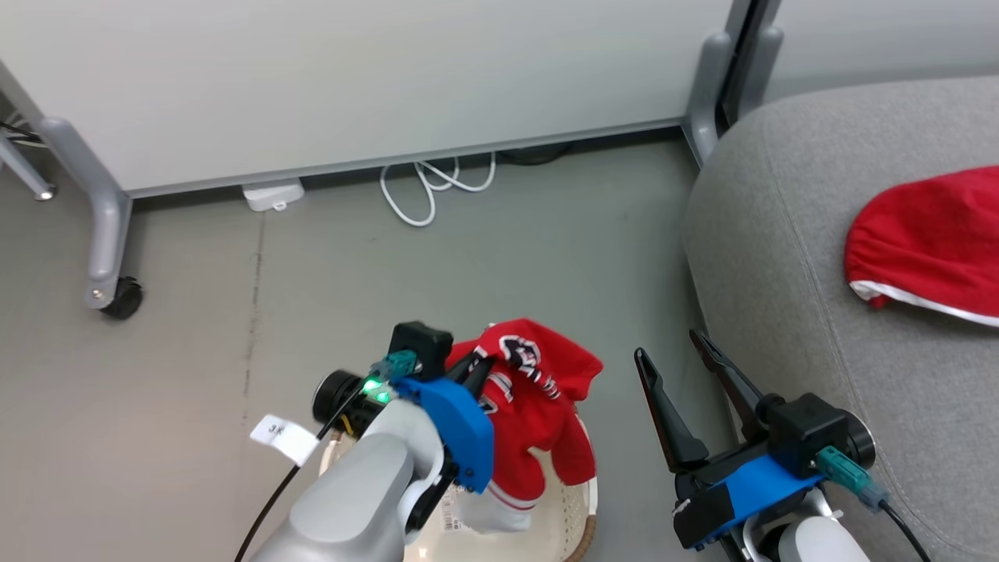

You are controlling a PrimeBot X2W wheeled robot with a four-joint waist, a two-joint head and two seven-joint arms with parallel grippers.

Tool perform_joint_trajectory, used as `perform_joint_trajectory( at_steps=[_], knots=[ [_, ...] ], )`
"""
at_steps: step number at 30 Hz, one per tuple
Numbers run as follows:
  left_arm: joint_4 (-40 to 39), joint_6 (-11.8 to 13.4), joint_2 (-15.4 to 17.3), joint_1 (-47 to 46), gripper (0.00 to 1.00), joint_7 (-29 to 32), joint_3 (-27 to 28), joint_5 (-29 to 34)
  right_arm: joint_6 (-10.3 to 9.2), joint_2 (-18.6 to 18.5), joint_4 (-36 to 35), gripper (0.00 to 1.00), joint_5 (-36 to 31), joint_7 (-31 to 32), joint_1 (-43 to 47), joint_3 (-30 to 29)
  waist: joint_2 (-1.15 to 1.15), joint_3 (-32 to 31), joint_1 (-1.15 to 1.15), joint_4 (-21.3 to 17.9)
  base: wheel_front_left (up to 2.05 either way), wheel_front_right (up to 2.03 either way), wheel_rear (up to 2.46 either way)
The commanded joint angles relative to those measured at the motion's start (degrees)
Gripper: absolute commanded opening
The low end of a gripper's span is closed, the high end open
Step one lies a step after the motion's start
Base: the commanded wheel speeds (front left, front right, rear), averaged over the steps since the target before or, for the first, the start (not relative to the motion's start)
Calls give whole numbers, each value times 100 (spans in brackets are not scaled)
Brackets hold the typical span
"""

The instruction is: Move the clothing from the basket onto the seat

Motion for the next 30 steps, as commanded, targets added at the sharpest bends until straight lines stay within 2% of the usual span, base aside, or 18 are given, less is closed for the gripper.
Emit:
perform_joint_trajectory(
  at_steps=[1, 16, 30],
  knots=[
    [-106, -11, -1, -150, 0, -23, -56, -45, 3, -9, -29, 100, 5, 16, 98, -3, -1, -123, 1, 122, 0, 0, 0],
    [-996, 3, -1, -1036, 0, 9, -523, -231, 3, -8, -103, 100, 22, 146, 272, -22, -1, -381, 1, 417, 0, 0, 0],
    [-1278, 171, -1, -1132, 0, 55, -716, -392, 3, -8, -57, 100, 40, 186, 231, 25, -1, -453, 1, 480, 0, 0, 0]
  ],
)
